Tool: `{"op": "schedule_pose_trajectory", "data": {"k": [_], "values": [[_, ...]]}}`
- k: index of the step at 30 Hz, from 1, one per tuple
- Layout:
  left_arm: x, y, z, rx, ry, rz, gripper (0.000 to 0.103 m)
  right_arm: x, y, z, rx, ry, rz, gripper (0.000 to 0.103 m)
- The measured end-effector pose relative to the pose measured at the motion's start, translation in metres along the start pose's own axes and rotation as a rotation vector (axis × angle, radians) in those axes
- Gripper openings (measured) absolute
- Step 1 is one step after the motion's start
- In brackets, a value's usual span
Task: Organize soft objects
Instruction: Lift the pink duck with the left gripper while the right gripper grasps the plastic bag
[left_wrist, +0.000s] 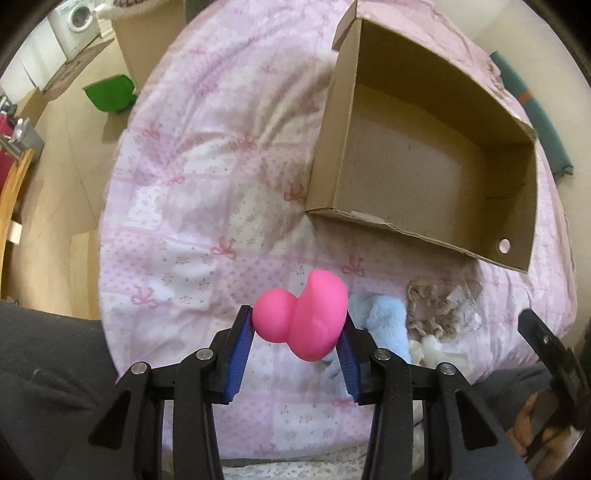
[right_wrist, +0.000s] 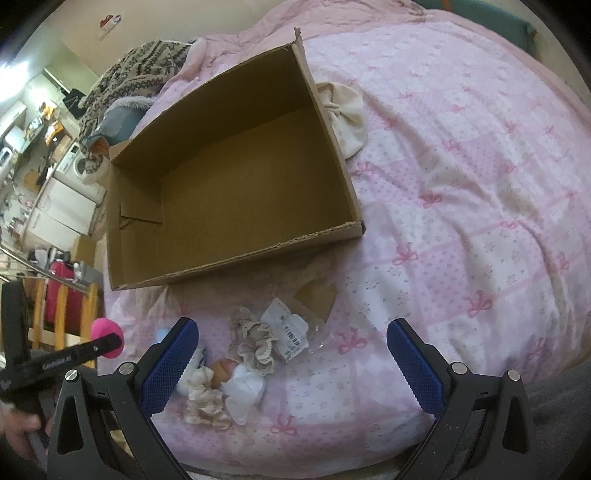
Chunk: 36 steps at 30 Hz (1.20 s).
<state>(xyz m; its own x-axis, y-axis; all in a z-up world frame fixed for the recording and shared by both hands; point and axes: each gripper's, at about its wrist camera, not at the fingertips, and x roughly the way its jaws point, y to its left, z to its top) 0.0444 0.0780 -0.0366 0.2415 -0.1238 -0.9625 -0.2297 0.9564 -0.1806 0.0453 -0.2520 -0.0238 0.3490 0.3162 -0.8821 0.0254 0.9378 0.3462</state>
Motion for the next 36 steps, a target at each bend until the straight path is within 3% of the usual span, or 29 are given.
{"op": "schedule_pose_trajectory", "data": {"k": [4,10,16,22,29,36], "values": [[-0.001,-0.005,-0.004,0.027,-0.040,0.009,0.039,0.010,-0.005,0.003,0.038,0.048,0.050,0.099],[0.012,-0.009,-0.007,0.036,-0.042,0.007,0.039,0.045,-0.026,0.005,0.150,0.169,0.025,0.052],[0.018,-0.015,-0.006,0.056,-0.044,0.010,0.039,0.074,-0.035,0.004,0.215,0.233,0.029,0.049],[0.018,-0.014,-0.004,0.041,-0.054,0.008,0.039,0.082,-0.028,0.004,0.197,0.238,0.058,0.008],[0.015,-0.010,-0.003,0.021,-0.068,0.015,0.039,0.030,-0.019,0.006,0.138,0.084,0.082,0.004],[0.014,-0.011,-0.003,0.021,-0.073,0.020,0.039,-0.014,-0.017,-0.005,0.156,0.015,0.225,0.004]]}}
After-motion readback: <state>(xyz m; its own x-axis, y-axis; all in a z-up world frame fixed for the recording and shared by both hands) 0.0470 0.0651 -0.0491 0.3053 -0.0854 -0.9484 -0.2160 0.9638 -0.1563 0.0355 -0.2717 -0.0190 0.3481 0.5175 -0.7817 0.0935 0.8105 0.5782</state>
